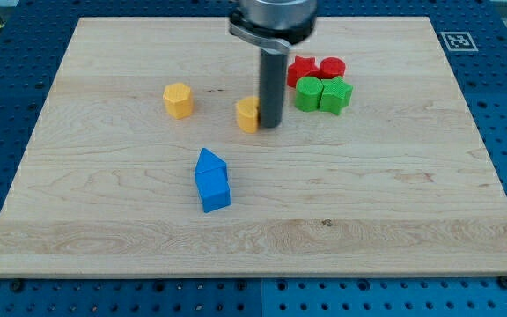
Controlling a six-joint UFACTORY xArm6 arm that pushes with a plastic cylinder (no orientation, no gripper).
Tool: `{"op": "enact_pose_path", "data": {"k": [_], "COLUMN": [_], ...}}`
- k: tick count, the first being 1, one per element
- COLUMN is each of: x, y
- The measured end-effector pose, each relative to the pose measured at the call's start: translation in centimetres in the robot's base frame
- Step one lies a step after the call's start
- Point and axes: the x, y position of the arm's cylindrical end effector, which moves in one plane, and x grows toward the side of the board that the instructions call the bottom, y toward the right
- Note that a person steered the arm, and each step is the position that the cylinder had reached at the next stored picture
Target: Place the heart at the right of the hexagon
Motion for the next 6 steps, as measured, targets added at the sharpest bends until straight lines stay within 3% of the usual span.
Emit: {"op": "enact_pose_path", "data": {"k": [5,6], "x": [-3.6,-3.3], "y": [-6.2,-2.9]}}
